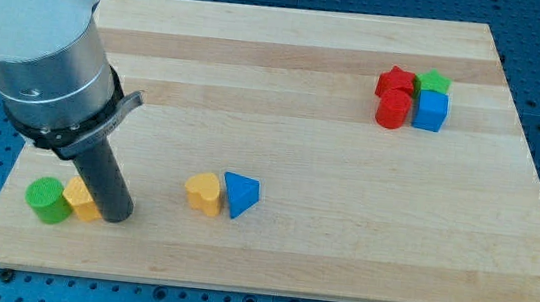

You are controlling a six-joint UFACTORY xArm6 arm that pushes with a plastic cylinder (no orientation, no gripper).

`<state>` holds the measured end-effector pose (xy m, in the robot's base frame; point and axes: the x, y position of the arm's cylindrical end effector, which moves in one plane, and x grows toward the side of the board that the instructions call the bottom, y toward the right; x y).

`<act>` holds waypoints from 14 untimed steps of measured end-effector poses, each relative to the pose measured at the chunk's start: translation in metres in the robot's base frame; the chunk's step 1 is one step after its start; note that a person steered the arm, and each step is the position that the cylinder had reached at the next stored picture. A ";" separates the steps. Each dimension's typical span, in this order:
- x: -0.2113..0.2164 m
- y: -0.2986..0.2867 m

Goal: Nudge the yellow hexagon slightly left and up

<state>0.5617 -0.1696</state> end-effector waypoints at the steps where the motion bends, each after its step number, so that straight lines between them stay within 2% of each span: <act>1: 0.000 0.000; 2: 0.006 0.020; 3: 0.009 0.081; 4: 0.008 0.118; 8: -0.020 0.118; 10: -0.004 0.107; 12: -0.006 0.071; 14: -0.006 0.080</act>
<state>0.5560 -0.0898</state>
